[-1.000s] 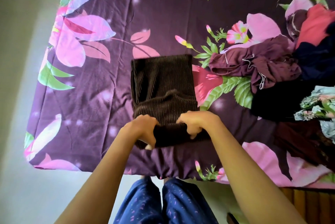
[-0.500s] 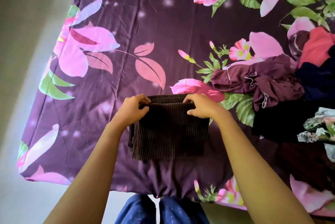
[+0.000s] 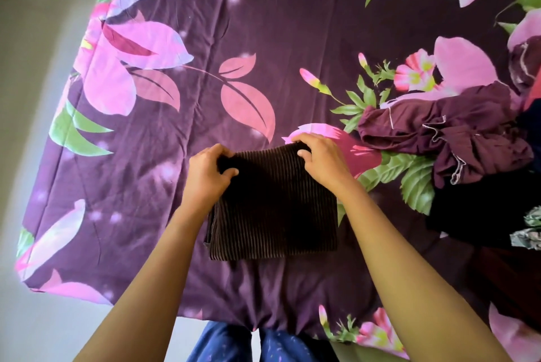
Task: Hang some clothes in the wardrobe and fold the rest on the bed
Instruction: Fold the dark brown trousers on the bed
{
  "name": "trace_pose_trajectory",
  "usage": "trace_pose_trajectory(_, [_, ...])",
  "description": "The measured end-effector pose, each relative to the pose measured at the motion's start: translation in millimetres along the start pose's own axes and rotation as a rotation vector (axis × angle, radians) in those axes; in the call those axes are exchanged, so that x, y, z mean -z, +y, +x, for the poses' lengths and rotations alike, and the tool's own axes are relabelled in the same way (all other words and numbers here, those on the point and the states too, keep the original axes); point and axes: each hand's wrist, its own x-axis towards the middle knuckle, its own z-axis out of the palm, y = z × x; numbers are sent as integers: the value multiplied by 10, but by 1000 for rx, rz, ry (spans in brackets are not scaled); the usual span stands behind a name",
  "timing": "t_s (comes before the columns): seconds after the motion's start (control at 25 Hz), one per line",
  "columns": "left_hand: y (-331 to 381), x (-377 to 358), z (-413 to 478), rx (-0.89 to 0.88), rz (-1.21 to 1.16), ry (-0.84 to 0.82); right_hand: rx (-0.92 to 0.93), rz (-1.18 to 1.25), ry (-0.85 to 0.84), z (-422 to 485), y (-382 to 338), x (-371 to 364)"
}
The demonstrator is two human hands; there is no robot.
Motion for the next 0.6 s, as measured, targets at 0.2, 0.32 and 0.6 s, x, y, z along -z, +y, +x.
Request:
trace_pose_trajectory(0.2, [67,-549,-126,-245,254,233,46,-146,296,-34,-90,-406])
trace_pose_trajectory(0.32, [-121,-820,-299,-198,362,123,20,-274,180,-249,5,-730])
trace_pose_trajectory(0.6, [-369,-986,-32,-66,413,-135,-72,-328,-57,-73,313,-918])
